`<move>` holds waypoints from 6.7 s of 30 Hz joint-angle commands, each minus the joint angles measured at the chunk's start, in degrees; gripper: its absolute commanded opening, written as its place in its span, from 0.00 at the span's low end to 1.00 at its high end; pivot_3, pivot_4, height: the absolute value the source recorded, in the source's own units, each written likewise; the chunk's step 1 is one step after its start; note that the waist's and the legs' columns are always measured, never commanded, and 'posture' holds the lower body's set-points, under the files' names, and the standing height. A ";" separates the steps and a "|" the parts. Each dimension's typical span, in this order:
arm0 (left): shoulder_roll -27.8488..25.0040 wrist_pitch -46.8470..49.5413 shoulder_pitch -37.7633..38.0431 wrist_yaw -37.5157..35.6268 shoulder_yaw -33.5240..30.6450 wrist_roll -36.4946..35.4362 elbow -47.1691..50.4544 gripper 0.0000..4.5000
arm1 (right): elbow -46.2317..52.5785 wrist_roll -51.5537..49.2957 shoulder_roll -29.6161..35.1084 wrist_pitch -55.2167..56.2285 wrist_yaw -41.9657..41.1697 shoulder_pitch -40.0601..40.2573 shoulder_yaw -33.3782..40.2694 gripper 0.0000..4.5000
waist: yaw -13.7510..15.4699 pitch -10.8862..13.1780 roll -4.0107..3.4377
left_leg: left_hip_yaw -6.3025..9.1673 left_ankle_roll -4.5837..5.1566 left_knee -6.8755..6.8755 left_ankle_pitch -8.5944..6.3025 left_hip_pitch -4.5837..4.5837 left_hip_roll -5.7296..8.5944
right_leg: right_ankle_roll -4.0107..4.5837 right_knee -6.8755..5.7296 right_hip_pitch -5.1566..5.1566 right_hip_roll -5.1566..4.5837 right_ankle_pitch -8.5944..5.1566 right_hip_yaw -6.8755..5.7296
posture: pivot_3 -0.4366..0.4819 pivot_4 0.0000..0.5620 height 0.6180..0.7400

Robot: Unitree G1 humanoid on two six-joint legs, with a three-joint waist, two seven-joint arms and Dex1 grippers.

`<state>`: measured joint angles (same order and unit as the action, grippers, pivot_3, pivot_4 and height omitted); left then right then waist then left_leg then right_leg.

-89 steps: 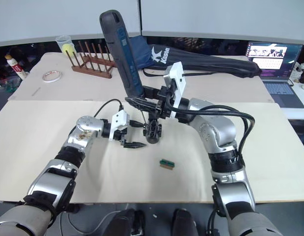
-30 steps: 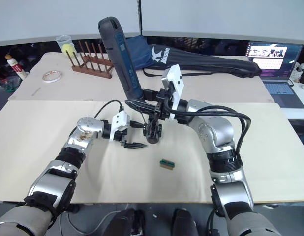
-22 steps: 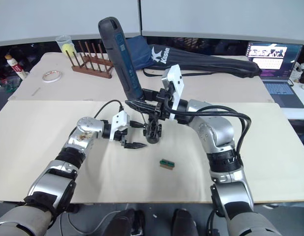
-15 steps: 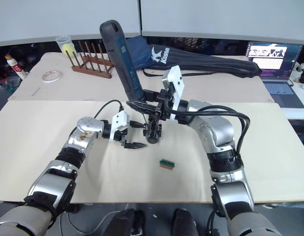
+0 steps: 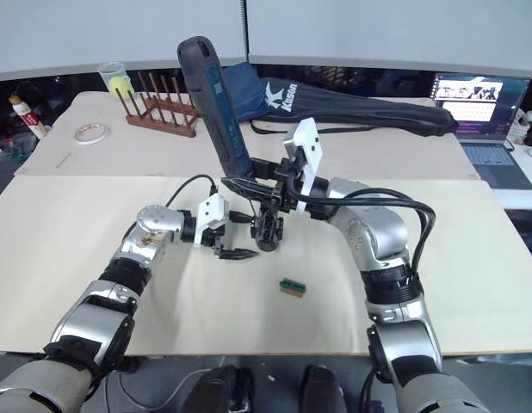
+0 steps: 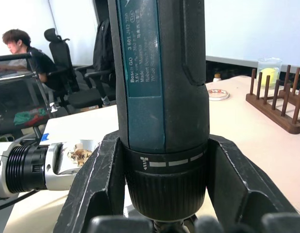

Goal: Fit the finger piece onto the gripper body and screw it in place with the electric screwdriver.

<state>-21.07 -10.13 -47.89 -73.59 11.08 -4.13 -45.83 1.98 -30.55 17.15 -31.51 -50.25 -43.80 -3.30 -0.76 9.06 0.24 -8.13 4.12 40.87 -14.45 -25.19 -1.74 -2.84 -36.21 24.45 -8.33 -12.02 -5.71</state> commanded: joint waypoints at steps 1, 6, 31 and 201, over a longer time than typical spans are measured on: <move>0.20 -1.44 -1.21 0.26 -0.36 0.21 0.43 1.00 | 3.43 -1.07 0.13 2.13 0.18 0.40 1.82 0.43 | -0.04 0.00 0.00 | 0.00 0.00 0.00 0.00 0.00 0.00 | 0.00 0.00 0.00 0.00 0.00 0.00 | 0.48 0.27 0.92; 0.66 -1.65 -1.55 0.64 -0.26 0.55 -0.36 1.00 | 4.47 -1.27 0.22 3.34 0.43 1.45 2.42 0.43 | 0.02 0.00 0.00 | 0.00 0.00 0.00 0.00 0.00 0.00 | 0.00 0.01 -0.01 0.00 0.00 0.00 | 0.48 0.27 0.92; 6.17 -7.14 -6.12 4.99 -1.19 2.93 -14.25 0.52 | 9.63 -1.80 -0.88 8.42 1.66 7.37 3.82 0.43 | -0.01 0.01 0.02 | 0.03 0.00 0.02 0.00 0.00 0.00 | 0.00 0.04 -0.01 0.00 0.00 0.00 | 0.48 0.27 0.92; 5.44 -7.19 -6.03 3.98 -2.39 3.58 -13.22 0.52 | -2.07 3.11 2.44 12.11 -1.34 8.53 -2.45 0.43 | -0.24 -0.13 0.11 | 0.01 0.00 0.03 0.00 0.26 -0.05 | 0.02 0.09 -0.16 0.00 0.00 0.05 | 0.48 0.27 0.92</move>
<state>-14.80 -16.79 -53.16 -69.62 9.78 -0.06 -60.58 0.76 -29.65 18.05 -16.34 -51.97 -35.92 -4.34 -0.99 8.94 0.35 -8.11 4.12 40.90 -14.45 -24.93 -1.79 -2.81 -36.12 24.29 -8.33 -12.02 -5.66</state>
